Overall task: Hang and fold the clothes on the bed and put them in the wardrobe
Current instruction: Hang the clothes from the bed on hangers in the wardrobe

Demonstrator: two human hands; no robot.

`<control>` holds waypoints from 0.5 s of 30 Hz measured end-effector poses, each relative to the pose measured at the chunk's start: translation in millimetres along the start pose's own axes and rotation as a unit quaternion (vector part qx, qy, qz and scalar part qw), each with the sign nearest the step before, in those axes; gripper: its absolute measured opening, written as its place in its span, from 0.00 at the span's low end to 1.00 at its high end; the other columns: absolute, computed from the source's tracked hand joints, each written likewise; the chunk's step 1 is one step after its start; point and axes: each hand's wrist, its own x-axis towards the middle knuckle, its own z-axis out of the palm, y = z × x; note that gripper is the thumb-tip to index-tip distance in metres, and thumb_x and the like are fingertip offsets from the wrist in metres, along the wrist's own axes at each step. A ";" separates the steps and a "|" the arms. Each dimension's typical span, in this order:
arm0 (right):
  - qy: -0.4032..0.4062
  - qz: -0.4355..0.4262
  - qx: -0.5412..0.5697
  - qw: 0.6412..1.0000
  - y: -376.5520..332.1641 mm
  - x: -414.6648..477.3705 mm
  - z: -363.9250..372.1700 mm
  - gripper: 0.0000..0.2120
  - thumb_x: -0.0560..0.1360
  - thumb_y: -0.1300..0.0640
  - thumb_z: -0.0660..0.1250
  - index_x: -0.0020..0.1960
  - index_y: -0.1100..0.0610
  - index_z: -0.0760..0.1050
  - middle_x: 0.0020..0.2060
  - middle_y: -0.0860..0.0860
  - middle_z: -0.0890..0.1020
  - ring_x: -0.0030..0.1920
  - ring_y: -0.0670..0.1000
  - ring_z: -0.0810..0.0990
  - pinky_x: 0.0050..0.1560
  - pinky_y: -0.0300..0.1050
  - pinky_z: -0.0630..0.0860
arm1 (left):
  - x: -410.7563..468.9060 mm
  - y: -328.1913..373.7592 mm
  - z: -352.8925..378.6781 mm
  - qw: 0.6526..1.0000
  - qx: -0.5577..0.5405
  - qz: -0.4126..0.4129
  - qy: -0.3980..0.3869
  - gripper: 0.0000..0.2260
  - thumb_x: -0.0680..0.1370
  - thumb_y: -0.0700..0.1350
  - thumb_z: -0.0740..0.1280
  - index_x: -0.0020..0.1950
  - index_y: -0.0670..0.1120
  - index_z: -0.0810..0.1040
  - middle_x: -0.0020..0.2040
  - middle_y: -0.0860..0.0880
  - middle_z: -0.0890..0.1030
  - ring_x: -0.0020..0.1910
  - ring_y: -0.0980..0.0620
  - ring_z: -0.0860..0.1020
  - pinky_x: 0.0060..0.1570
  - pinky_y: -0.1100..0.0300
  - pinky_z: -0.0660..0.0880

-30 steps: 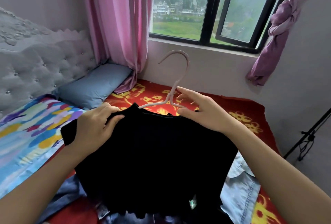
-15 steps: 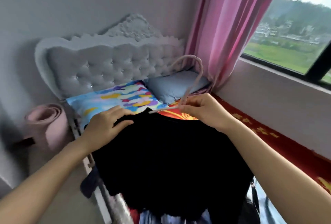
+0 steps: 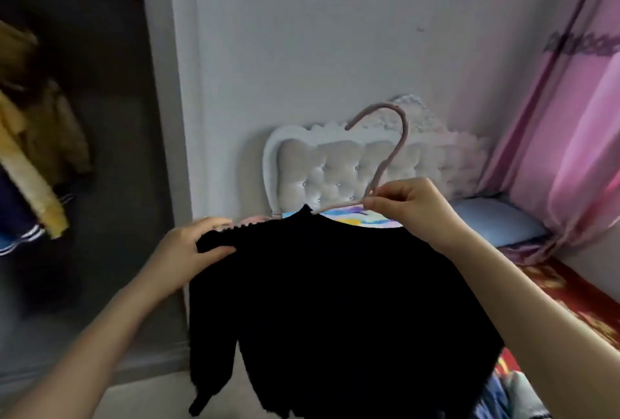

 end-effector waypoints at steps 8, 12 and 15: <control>-0.112 -0.055 0.003 0.992 -73.6 73.0 128.8 0.12 0.74 0.59 0.69 0.38 0.69 0.78 0.27 0.51 0.69 0.26 0.43 0.63 0.28 0.30 0.61 | -81.3 -96.7 -145.5 0.989 0.008 -0.150 -0.004 0.07 0.59 0.57 0.73 0.35 0.59 0.81 0.37 0.54 0.82 0.36 0.64 0.78 0.35 0.70 0.70; -0.161 -0.076 0.026 0.984 -96.8 101.9 185.1 0.16 0.74 0.58 0.69 0.28 0.53 0.75 0.20 0.42 0.68 0.22 0.41 0.63 0.25 0.29 0.60 | -99.9 -139.5 -215.8 0.972 0.079 -0.211 0.063 0.07 0.64 0.45 0.77 0.33 0.52 0.79 0.31 0.55 0.79 0.32 0.63 0.76 0.35 0.73 0.67; -0.163 -0.051 0.067 0.983 -102.1 126.6 219.7 0.18 0.75 0.58 0.68 0.26 0.52 0.75 0.21 0.44 0.68 0.21 0.41 0.62 0.23 0.30 0.60 | -106.8 -163.3 -248.7 0.938 0.178 -0.224 0.196 0.05 0.69 0.34 0.74 0.39 0.42 0.82 0.34 0.49 0.75 0.32 0.58 0.74 0.37 0.71 0.66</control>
